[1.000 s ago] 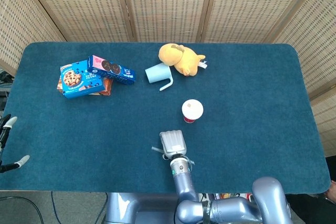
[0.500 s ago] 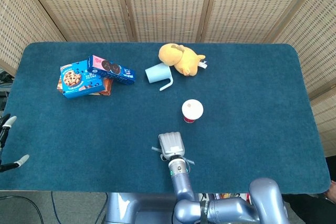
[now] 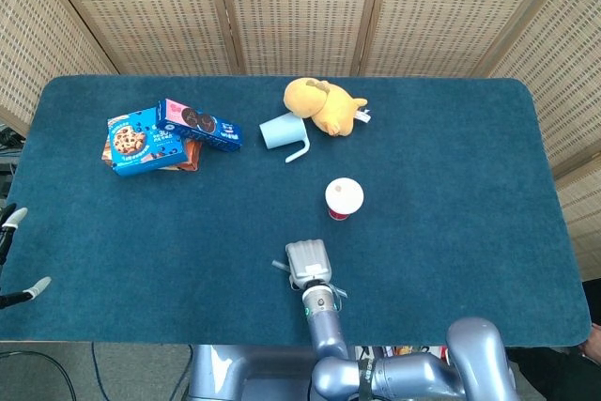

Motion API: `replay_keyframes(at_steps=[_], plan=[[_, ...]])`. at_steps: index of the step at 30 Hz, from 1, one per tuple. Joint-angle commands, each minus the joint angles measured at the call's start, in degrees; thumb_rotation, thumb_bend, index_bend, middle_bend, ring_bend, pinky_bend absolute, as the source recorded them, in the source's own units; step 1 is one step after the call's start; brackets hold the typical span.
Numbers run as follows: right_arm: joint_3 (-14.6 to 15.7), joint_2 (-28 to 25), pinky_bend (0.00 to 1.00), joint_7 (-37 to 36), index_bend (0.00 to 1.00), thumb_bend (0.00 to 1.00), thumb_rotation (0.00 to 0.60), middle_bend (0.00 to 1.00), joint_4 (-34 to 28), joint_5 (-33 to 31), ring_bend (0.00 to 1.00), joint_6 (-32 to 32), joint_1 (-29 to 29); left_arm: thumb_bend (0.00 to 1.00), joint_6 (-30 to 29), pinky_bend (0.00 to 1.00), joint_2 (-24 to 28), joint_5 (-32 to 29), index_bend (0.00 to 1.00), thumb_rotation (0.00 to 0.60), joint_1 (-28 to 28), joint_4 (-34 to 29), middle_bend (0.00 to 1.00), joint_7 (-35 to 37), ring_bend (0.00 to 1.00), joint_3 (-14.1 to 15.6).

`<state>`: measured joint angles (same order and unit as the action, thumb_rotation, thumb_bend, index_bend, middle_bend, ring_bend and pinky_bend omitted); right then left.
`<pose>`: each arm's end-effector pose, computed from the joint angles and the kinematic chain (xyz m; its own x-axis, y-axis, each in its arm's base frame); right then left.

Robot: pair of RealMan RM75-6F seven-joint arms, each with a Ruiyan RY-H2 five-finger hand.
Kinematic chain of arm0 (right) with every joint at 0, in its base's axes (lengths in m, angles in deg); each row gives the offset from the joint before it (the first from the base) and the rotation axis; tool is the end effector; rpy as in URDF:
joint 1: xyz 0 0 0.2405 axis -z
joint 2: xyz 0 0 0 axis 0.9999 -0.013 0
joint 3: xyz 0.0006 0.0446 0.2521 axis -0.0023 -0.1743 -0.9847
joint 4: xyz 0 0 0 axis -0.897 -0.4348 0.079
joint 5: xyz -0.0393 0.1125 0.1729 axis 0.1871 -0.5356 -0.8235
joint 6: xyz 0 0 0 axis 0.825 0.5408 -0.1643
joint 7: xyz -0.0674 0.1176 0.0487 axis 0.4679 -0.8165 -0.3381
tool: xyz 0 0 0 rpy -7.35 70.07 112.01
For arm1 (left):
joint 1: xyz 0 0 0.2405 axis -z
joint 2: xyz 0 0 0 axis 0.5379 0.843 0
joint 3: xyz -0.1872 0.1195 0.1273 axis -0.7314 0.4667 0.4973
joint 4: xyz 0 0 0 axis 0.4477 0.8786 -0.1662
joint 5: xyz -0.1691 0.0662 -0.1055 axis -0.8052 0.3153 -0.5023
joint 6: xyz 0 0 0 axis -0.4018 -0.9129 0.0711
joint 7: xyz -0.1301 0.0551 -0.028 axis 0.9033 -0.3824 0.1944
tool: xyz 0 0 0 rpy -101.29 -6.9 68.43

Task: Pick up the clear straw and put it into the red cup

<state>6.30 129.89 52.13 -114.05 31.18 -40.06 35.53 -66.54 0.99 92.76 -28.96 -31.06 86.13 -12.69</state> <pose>-0.0314 -0.2704 -0.1329 0.4751 -0.4925 0.7292 -0.8736 -0.1647 0.4579 -0.3223 0.1701 0.1858 0.3641 0.0180 0.9312 0.9313 0.0095 -0.3643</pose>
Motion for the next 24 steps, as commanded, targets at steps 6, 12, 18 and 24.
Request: replay_keyframes(at_steps=[6,12,18,24], plan=[[0.2,-0.3,0.84,0.7,0.55,0.42,0.6,0.71,-0.1,-0.8,0.54,-0.2,-0.1,0.18,0.0,0.0,0.0,0.0,0.0,0.6,0.0,0.0,0.0,0.0,0.0,0.0],[0.7,-0.4,0.84,1.5,0.6,0.46,0.6,0.73,-0.1,-0.9,0.55,-0.4,-0.4,0.18,0.0,0.0,0.0,-0.1,0.0,0.6,0.0,0.1,0.0,0.0,0.0,0.0],[2.0,-0.6,0.84,2.1,0.67,0.47,0.6,0.74,-0.1,-0.1,0.56,-0.6,-0.5,0.18,0.0,0.0,0.0,-0.1,0.0,0.6,0.0,0.1,0.0,0.0,0.0,0.0],[4.0,-1.7,0.84,-0.3,0.76,0.48,0.6,0.77,-1.9,4.2,0.58,0.0,0.2,0.18,0.1,0.0,0.0,-0.1,0.0,0.6,0.0,0.1,0.0,0.1,0.0,0.0]])
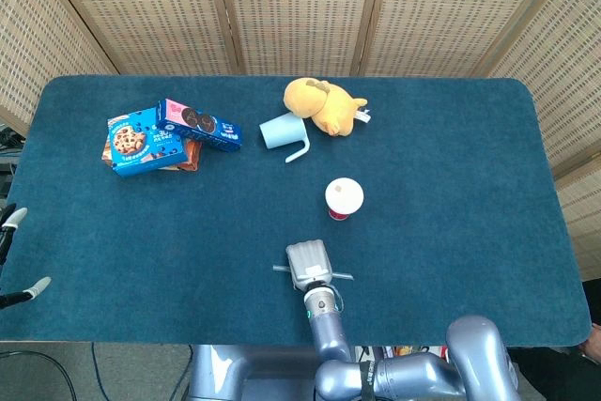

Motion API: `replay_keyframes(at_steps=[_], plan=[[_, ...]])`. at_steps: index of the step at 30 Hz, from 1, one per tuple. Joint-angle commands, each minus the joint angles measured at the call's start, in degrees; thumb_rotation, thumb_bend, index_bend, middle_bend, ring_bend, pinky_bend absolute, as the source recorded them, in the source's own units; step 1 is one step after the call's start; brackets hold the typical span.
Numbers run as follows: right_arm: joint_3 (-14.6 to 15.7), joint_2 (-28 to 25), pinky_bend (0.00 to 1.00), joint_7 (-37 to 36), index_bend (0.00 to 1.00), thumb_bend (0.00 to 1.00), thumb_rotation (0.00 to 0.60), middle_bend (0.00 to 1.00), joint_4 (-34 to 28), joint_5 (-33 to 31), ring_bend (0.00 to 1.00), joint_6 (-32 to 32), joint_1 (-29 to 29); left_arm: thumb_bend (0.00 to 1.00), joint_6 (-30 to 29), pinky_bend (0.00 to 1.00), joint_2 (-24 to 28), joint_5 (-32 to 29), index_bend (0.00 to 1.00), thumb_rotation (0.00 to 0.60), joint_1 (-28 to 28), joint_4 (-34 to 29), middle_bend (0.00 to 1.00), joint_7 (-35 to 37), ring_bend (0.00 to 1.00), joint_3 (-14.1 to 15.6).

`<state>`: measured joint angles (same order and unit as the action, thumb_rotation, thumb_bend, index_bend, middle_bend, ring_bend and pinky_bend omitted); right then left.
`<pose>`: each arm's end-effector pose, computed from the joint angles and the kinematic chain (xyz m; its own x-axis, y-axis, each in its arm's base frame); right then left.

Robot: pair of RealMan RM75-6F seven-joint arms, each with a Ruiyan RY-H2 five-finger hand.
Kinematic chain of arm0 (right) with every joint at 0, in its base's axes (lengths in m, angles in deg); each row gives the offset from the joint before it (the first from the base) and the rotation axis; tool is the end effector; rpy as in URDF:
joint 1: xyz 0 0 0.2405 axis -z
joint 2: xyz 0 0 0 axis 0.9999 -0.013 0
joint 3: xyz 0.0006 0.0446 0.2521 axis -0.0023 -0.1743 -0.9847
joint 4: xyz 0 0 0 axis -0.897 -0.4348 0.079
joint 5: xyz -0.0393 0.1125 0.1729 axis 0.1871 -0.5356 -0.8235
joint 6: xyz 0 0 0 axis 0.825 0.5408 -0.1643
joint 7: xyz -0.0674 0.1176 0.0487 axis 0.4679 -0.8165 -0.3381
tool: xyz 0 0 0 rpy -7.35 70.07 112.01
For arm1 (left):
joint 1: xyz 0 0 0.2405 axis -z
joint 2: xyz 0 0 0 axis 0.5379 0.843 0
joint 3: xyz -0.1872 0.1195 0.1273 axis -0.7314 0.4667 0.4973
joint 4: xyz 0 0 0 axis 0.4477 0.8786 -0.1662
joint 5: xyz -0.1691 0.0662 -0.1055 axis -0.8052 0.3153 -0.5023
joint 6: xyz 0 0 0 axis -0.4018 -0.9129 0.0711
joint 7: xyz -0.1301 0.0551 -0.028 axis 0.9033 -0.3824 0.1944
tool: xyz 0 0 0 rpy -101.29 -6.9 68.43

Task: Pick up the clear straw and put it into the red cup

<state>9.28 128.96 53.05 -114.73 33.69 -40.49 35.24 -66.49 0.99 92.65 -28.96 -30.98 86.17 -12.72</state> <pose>-0.0336 -0.2666 -0.1314 0.5443 -0.4496 0.7083 -0.8364 -0.2258 0.4994 -0.3228 0.1702 0.1860 0.3645 0.0180 0.9310 0.9310 0.0115 -0.3648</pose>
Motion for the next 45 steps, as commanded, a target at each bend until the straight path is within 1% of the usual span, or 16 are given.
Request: replay_keyframes(at_steps=[1,7,10,14,18,22,26,30,32,36,38,40,45], plan=[[1.3,-1.1,0.84,-1.6,0.76,0.48,0.6,0.77,-1.7,2.5,0.58,0.7,0.6,0.18,0.0,0.0,0.0,0.0,0.0,0.6,0.0,0.0,0.0,0.1,0.0,0.0],[3.7,-4.8,0.84,-6.1,0.77,0.49,0.6,0.77,-5.4,9.1,0.58,3.3,1.9,0.18,0.0,0.0,0.1,0.0,0.0,0.6,0.0,0.0,0.0,0.2,0.0,0.0],[4.4,-8.2,0.84,-10.4,0.77,0.5,0.6,0.77,-8.9,13.4,0.58,5.7,3.0,0.18,0.1,0.0,0.1,-0.1,0.0,0.6,0.0,0.0,0.0,0.2,0.0,0.0],[4.6,-12.0,0.84,-14.6,0.77,0.51,0.6,0.77,-12.2,17.3,0.58,8.0,3.9,0.18,0.2,0.0,0.0,0.0,0.0,0.6,0.1,0.0,0.0,0.1,0.0,0.0],[3.7,-16.9,0.84,-20.3,0.78,0.51,0.6,0.77,-16.7,20.3,0.58,11.4,4.8,0.18,0.2,0.0,0.0,0.1,0.0,0.6,0.1,-0.1,0.0,-0.1,0.0,0.1],[-0.3,-23.9,0.84,-29.4,0.78,0.51,0.6,0.77,-21.9,21.9,0.58,16.8,5.8,0.18,0.2,0.0,-0.3,0.0,0.0,0.6,0.1,-0.2,0.0,-0.8,0.0,0.1],[-2.7,-27.7,0.84,-34.1,0.78,0.52,0.6,0.77,-23.7,22.4,0.58,18.2,6.4,0.18,0.3,0.0,-0.5,-0.2,0.0,0.6,0.1,-0.2,0.0,-1.1,0.0,0.0],[-6.6,-32.2,0.84,-38.6,0.78,0.53,0.6,0.77,-26.4,20.5,0.58,18.0,7.0,0.18,0.2,0.0,-0.6,-0.3,0.0,0.6,0.1,-0.2,0.0,-1.6,0.0,-0.1],[-10.0,-35.4,0.84,-43.3,0.78,0.53,0.6,0.77,-28.5,18.9,0.58,17.8,8.3,0.18,-0.4,0.0,-0.8,-0.1,0.0,0.6,-0.1,-0.3,0.0,-2.4,0.0,-0.1],[-13.7,-40.1,0.84,-50.3,0.78,0.53,0.6,0.77,-30.5,16.1,0.58,19.1,9.9,0.18,-0.9,0.0,-0.9,0.2,0.0,0.6,-0.2,-0.5,0.0,-2.8,0.0,-0.1],[-15.8,-42.3,0.84,-54.6,0.78,0.53,0.6,0.77,-30.3,14.9,0.58,19.6,11.0,0.18,-1.1,0.0,-1.0,0.3,0.0,0.6,-0.3,-0.5,0.0,-3.1,0.0,-0.1],[-17.0,-43.6,0.84,-57.8,0.78,0.53,0.6,0.77,-29.6,14.3,0.58,20.2,11.7,0.18,-1.1,0.0,-1.1,0.2,0.0,0.6,-0.3,-0.6,0.0,-3.4,0.0,-0.1],[-18.4,-45.1,0.84,-63.7,0.78,0.53,0.6,0.77,-26.3,14.2,0.58,21.0,12.7,0.18,-0.9,0.0,-1.3,0.0,0.0,0.6,-0.2,-0.8,0.0,-4.1,0.0,-0.1]])
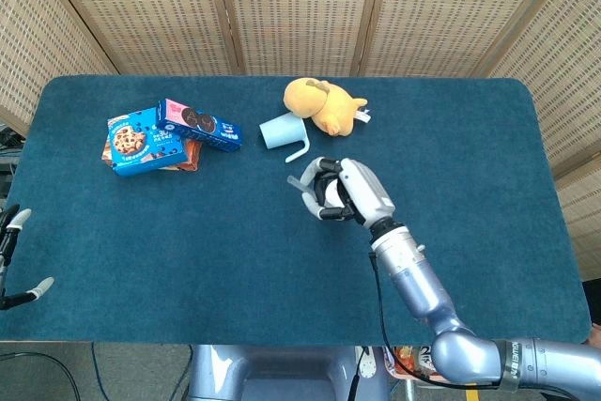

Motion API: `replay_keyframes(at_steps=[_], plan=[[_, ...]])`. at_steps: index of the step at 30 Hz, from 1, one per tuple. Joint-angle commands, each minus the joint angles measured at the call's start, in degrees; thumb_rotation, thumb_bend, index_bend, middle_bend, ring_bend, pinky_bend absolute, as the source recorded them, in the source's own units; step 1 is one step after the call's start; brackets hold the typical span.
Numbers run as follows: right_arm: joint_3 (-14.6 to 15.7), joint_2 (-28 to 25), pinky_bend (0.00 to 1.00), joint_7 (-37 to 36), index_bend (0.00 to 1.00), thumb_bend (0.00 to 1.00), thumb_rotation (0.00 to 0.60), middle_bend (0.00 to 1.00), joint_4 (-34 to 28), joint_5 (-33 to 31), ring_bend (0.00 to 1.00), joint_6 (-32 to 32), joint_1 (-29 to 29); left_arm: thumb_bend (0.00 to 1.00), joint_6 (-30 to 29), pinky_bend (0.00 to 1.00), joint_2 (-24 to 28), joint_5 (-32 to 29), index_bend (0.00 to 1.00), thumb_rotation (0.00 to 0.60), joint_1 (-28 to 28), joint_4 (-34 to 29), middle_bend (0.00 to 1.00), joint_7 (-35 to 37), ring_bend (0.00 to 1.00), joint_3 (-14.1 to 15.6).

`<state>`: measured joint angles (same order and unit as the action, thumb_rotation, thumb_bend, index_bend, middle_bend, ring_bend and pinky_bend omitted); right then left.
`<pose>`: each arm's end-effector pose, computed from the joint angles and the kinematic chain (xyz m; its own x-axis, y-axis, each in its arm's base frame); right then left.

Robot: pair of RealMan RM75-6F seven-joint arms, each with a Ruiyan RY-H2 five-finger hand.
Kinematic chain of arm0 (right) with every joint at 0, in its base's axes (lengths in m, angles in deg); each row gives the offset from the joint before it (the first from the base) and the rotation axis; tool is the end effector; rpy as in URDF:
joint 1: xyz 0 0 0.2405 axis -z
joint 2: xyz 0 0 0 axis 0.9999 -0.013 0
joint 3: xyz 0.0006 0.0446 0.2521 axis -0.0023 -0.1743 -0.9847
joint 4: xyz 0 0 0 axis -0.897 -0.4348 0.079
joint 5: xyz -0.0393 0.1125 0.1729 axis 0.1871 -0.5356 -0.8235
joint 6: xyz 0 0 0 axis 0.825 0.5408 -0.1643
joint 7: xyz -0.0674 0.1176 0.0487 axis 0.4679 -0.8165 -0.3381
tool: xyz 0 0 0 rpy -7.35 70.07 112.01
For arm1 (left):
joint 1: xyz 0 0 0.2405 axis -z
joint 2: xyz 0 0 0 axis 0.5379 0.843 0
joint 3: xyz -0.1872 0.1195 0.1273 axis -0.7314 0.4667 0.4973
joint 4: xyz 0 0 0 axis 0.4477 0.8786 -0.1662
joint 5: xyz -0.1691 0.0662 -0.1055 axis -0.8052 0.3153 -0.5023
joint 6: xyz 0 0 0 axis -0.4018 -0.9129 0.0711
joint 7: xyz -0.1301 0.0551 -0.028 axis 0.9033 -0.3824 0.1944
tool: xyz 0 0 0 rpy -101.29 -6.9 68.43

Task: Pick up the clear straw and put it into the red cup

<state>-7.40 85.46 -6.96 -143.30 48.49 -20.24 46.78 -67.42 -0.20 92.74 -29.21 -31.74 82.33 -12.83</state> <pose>-0.0256 -0.3381 0.0949 -0.3511 -0.3618 0.8636 -0.8836 -0.1771 -0.4334 -0.3184 0.1691 0.1799 0.3953 0.0044 0.9185 0.9185 0.0102 -0.3953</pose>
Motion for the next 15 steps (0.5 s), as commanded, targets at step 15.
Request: replay_keyframes(at_steps=[15], plan=[[-0.3,4.0,0.84,-14.2,0.78,0.53,0.6,0.77,16.4,0.9,0.58,0.6,0.0,0.18,-0.4,0.0,-0.2,-0.7,0.0,0.6,0.0,-0.9,0.0,-1.6,0.0,-0.6]])
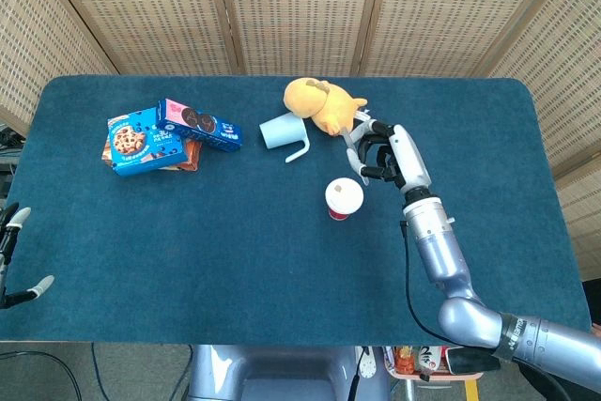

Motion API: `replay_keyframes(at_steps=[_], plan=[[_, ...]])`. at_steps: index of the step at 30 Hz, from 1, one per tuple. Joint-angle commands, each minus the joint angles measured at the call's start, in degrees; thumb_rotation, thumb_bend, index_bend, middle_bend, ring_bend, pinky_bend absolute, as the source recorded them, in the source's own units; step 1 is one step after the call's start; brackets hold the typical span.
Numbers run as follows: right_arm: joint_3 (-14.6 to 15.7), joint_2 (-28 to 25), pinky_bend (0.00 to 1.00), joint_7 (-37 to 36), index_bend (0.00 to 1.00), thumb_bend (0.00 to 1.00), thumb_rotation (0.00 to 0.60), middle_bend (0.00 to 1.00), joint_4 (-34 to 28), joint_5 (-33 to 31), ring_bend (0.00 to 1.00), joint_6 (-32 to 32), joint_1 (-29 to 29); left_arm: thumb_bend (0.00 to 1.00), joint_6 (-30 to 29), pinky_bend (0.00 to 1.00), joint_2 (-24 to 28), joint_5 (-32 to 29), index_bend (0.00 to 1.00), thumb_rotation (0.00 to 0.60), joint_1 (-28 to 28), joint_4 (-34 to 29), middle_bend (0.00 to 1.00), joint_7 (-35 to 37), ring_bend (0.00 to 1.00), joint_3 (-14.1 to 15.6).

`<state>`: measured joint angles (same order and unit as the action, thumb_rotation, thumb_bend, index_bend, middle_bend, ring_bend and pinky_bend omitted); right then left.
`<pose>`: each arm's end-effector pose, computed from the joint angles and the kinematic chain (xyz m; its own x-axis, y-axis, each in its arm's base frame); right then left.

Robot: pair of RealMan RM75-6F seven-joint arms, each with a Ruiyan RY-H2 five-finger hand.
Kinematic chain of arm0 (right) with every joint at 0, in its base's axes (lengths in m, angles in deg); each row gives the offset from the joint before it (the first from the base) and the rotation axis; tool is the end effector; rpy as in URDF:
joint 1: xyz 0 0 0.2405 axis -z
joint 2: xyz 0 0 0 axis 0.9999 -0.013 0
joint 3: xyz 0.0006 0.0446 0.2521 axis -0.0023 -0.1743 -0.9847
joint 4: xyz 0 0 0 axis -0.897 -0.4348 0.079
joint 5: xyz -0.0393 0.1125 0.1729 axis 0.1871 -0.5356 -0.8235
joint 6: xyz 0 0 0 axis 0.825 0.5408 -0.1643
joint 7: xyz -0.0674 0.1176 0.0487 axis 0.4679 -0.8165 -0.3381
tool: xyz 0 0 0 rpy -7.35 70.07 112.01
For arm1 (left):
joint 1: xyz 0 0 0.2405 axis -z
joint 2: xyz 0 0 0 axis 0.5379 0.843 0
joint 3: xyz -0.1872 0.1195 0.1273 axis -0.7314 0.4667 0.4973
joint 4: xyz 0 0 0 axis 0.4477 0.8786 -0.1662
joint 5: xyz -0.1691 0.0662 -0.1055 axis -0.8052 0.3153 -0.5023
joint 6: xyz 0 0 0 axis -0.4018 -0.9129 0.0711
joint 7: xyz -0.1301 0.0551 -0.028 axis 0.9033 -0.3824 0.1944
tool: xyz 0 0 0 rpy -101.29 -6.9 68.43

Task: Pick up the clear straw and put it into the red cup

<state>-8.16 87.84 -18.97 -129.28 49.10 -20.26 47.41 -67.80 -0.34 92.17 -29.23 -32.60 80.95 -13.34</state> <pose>-0.0740 -0.3855 0.1007 -0.4945 -0.2044 0.8448 -0.8537 -0.0687 -0.5163 -0.3155 0.1706 0.1802 0.4006 -0.0101 0.9162 0.9162 0.0183 -0.4003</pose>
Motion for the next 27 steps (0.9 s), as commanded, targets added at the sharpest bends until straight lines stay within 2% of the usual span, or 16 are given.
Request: replay_keyframes(at_steps=[1,6,16,22,27], plan=[[0.5,2.0,0.84,-2.6,0.78,0.53,0.6,0.77,2.9,0.5,0.58,0.7,-0.9,0.18,0.0,0.0,-0.1,-0.2,0.0,0.6,0.0,-0.1,0.0,-0.3,0.0,-0.1],[0.2,4.2,0.84,-4.8,0.78,0.53,0.6,0.77,5.0,0.9,0.58,1.0,-2.4,0.18,0.4,0.0,-0.1,-0.8,0.0,0.6,0.2,-0.3,0.0,-0.3,0.0,-0.4],[1.7,6.9,0.84,-5.0,0.78,0.53,0.6,0.77,7.8,2.3,0.58,1.0,-4.5,0.18,0.7,0.0,0.0,-1.1,0.0,0.6,0.4,-1.2,0.0,-0.9,0.0,-0.5],[2.1,7.9,0.84,-4.9,0.78,0.54,0.6,0.77,8.3,3.8,0.58,0.1,-5.1,0.18,0.3,0.0,1.6,-0.7,0.0,0.6,0.4,-3.6,0.0,-1.9,0.0,-0.7],[1.3,8.7,0.84,-5.9,0.78,0.54,0.6,0.77,8.2,3.6,0.58,0.3,-6.0,0.18,-0.1,0.0,3.2,-0.2,0.0,0.6,0.5,-6.4,0.0,-3.9,0.0,-0.8]])
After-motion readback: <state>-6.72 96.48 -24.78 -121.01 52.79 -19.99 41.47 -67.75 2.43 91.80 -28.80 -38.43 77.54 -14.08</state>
